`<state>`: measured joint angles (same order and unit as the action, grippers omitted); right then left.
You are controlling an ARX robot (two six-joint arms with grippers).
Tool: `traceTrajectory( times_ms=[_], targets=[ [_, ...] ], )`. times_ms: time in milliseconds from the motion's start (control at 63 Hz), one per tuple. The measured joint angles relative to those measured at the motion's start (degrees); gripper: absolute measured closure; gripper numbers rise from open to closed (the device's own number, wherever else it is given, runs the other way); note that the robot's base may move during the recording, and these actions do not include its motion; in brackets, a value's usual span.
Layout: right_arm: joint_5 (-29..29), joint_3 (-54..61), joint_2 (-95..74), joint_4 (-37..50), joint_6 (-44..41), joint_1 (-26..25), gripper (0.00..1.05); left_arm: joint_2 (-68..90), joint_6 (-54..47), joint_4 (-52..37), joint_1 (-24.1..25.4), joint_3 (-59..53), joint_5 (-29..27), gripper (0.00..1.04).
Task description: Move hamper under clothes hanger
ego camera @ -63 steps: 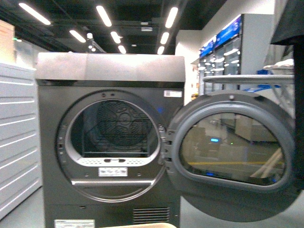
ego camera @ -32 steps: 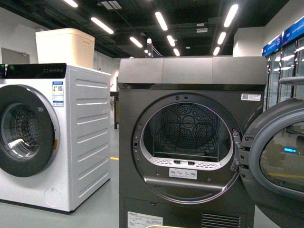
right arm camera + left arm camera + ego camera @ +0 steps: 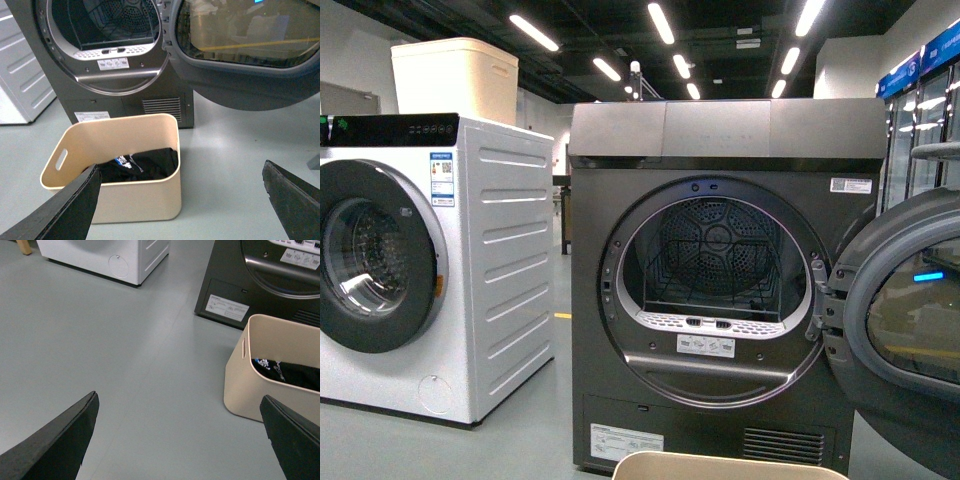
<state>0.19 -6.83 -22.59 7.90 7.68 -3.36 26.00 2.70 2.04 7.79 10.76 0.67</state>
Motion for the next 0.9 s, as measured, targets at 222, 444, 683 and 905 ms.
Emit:
traceTrajectory(
  times_ms=[222, 444, 683, 905],
  targets=[
    [-5.7, -14.5, -38.2, 21.2, 2.2, 0.4, 0.08, 34.3, 0.2, -19.0, 3.8, 13.4, 4.8, 0.07],
    [-5.5, -27.9, -63.1, 23.5, 2.0, 2.4, 0.08, 63.2, -0.8, -23.2, -1.3, 31.7, 2.6, 0.07],
    [-4.5, -38.1, -80.9, 21.9, 0.4, 3.5, 0.08, 81.9, 0.3, -22.4, -5.2, 44.8, 1.4, 0.07],
    [-1.0, -55.8, -98.4, 14.0, -1.5, 4.2, 0.08, 99.2, 0.3, -17.8, -7.1, 61.0, 0.4, 0.07]
  ],
)
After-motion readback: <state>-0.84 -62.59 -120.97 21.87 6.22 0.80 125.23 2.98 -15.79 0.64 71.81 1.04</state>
